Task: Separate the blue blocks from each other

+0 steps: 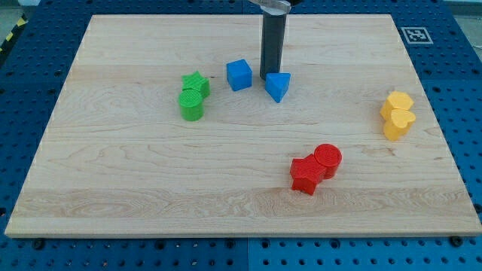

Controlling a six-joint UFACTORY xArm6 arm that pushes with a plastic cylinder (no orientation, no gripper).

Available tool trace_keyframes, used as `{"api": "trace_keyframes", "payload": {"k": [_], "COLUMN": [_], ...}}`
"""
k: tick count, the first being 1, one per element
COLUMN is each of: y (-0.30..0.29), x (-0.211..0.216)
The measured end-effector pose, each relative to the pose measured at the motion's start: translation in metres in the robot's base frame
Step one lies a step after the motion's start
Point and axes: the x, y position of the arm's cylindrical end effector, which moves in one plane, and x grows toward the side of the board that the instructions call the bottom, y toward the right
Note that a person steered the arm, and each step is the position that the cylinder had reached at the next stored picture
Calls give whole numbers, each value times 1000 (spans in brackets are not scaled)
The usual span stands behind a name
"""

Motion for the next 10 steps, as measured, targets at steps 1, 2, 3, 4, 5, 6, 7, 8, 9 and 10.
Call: {"api": "trace_keyframes", "payload": {"k": [1, 2, 3, 4, 5, 6, 7, 8, 9, 10], "y": [0, -4, -7, -28, -64, -81, -82, -97, -103, -86], "x": [0, 14, 16, 13, 9, 8, 7, -2, -6, 9]}}
